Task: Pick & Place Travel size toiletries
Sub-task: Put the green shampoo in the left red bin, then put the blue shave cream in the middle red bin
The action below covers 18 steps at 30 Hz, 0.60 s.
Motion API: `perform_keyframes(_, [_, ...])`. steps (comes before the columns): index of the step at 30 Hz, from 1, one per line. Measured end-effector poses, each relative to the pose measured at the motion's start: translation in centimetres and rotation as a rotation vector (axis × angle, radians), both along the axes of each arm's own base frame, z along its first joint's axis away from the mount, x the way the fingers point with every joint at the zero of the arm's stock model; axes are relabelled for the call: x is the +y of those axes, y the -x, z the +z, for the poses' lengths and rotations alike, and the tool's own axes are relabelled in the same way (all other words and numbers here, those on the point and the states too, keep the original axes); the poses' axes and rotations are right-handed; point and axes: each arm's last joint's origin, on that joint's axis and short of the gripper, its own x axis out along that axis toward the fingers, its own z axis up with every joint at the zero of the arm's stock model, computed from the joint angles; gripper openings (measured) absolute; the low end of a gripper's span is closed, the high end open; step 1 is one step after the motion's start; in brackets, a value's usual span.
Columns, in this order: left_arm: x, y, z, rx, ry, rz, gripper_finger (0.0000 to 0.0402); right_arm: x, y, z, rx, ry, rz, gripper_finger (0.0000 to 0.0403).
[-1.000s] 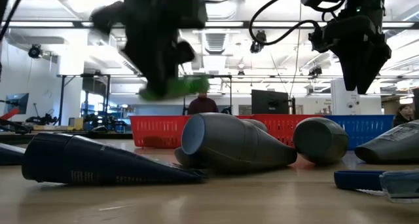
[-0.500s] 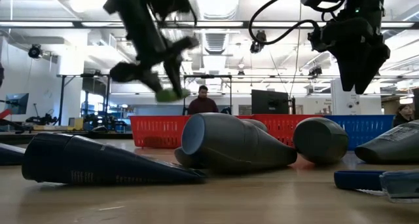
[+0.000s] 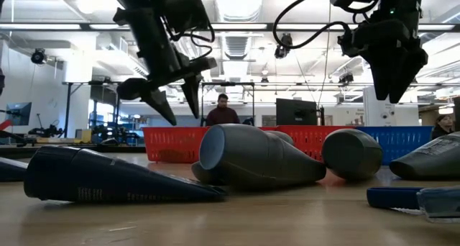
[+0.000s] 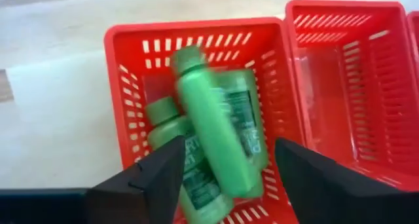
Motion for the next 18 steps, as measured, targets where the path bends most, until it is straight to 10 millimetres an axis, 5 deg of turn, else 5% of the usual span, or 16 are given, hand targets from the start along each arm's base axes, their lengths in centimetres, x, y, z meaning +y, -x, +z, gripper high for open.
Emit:
perform_keyframes(4, [-0.3, -0.2, 0.6, -0.001, 0.045, -0.126, 0.0254, 0.0, 0.0, 0.0, 0.0, 0.0, 0.002, 0.0344])
perform_keyframes(8, [-3.4, -0.3, 3.1, -0.013, -0.026, -0.721, 0.0253, 0.0, 0.0, 0.0, 0.003, 0.0, 0.006, 0.0354])
perform_keyframes(11, [-7.0, 1.6, 3.4, 0.141, 0.008, -1.018, 0.0252, 0.0, 0.0, 0.0, 0.005, 0.001, 0.013, 0.0356])
perform_keyframes(15, [-11.2, 4.6, 2.2, 0.422, 0.069, -1.113, 0.0252, 0.0, 0.0, 0.0, 0.005, 0.001, 0.017, 0.0351])
perform_keyframes(18, [-14.3, 6.2, 1.6, 0.477, 0.087, -1.14, 0.0255, 0.0, 0.0, 0.0, 0.006, 0.001, 0.022, 0.0343])
